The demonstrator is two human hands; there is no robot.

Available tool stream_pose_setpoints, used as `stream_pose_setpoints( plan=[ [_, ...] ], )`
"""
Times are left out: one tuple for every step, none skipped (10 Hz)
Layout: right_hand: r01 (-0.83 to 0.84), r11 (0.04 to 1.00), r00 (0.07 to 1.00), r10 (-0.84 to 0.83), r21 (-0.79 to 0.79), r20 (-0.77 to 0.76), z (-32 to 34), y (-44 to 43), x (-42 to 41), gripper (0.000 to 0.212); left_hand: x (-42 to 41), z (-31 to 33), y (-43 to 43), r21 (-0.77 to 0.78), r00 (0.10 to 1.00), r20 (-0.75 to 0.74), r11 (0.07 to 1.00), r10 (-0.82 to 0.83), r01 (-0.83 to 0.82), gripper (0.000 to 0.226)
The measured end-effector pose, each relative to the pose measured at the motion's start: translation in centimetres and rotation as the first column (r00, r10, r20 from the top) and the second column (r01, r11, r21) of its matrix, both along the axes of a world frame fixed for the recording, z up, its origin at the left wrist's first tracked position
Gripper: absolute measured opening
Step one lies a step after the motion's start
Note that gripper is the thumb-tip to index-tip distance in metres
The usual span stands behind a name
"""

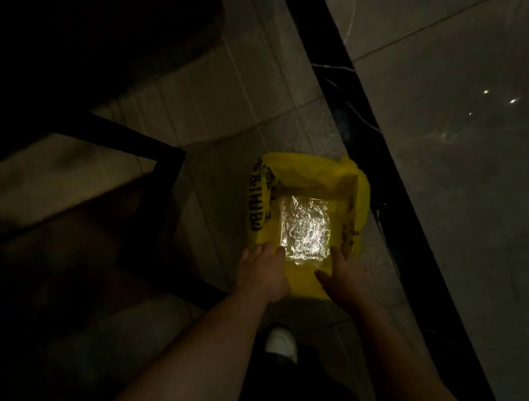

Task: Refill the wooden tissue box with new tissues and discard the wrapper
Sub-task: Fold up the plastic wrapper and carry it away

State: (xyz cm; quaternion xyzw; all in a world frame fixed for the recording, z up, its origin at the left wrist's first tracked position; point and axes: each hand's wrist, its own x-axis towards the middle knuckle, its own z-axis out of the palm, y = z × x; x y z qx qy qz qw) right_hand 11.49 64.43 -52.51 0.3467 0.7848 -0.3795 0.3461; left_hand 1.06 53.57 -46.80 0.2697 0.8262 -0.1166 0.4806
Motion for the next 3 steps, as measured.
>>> stream_pose_setpoints(
  plan=[
    [-0.021, 0.998, 0.999, 0.022, 0.051, -0.03, 1.2, 0.2, -0.7, 0.066, -0.8, 1.2, -0.1, 0.002, 0.999, -0.04, 1.0, -0.011, 0.011, 0.058],
    [-0.068, 0.993, 0.995, 0.075, 0.094, -0.065, 2.9, 1.0, -1.5, 0.065, -1.8, 2.7, 0.3, 0.015, 0.998, -0.064, 1.0, 0.015, -0.014, 0.056],
    [-0.083, 0.985, 0.986, 0.104, 0.15, -0.133, 5.7, 2.2, -2.7, 0.066, -2.8, 4.9, 1.3, 0.074, 0.993, -0.113, 0.997, 0.037, -0.029, 0.055]
  ],
)
